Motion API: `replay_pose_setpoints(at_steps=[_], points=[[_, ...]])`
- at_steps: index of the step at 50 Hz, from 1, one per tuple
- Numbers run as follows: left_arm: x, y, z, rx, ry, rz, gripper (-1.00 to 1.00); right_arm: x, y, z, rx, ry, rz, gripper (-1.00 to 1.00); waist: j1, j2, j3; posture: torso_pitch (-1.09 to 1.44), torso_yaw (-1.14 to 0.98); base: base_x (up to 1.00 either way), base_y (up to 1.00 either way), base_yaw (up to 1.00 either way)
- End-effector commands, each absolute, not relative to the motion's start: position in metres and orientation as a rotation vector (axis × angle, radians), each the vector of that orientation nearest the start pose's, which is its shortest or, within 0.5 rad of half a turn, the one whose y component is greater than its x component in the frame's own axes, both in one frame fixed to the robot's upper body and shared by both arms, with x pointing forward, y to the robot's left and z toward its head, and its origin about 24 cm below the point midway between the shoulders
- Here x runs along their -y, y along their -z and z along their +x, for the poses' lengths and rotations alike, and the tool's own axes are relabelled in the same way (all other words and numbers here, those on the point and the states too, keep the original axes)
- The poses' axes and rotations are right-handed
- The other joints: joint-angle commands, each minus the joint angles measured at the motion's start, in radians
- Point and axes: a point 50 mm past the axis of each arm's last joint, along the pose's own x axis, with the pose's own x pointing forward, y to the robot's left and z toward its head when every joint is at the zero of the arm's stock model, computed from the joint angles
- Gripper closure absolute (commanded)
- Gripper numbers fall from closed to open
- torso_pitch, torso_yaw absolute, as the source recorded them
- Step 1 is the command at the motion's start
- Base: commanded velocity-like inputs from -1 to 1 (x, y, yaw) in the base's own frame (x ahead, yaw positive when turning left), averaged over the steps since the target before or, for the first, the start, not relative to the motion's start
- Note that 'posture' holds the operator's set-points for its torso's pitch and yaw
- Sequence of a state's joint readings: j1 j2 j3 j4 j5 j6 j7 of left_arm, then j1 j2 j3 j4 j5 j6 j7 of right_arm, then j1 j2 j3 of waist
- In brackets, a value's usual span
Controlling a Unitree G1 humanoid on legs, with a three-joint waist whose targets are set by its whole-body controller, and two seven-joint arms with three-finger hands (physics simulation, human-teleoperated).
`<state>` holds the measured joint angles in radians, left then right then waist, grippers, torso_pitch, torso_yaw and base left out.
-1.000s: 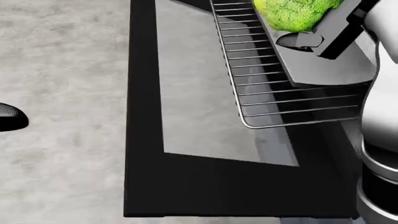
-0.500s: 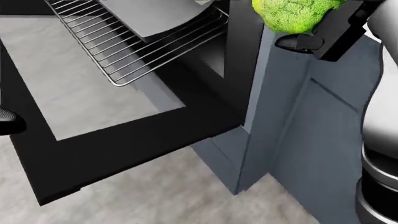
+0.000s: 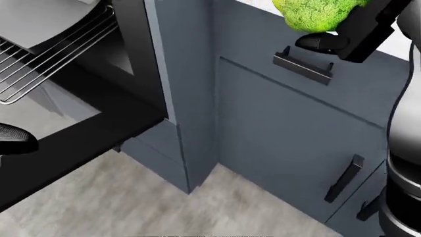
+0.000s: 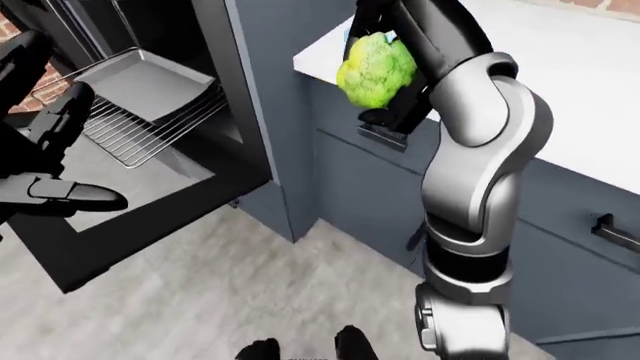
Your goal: Pick the broccoli from the oven and place it on the plate on the counter.
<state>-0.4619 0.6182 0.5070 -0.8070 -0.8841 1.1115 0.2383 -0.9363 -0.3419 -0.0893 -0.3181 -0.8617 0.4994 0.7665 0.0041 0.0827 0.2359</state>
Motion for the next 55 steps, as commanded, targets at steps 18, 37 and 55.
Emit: replay_pose_setpoints(at_steps=[18,37,55], points=[[-0.217,-0.277,0.219,0.310,0.042,0.085,-1.00,0.159,-0.340,0.291,0.463,0.044,-1.053,1.00,0.000,-0.136,0.006,0.46,0.00,0.00,-0.53,0.00],[-0.221,-0.273,0.220,0.305,0.035,0.080,-1.00,0.151,-0.338,0.293,0.459,0.007,-1.052,0.98,0.037,-0.129,0.031,0.46,0.00,0.18,0.06,0.37],[-0.226,-0.271,0.220,0.303,0.028,0.073,-1.00,0.149,-0.337,0.296,0.453,0.010,-1.062,0.99,-0.034,0.000,-0.002,0.46,0.00,0.25,0.24,0.26]])
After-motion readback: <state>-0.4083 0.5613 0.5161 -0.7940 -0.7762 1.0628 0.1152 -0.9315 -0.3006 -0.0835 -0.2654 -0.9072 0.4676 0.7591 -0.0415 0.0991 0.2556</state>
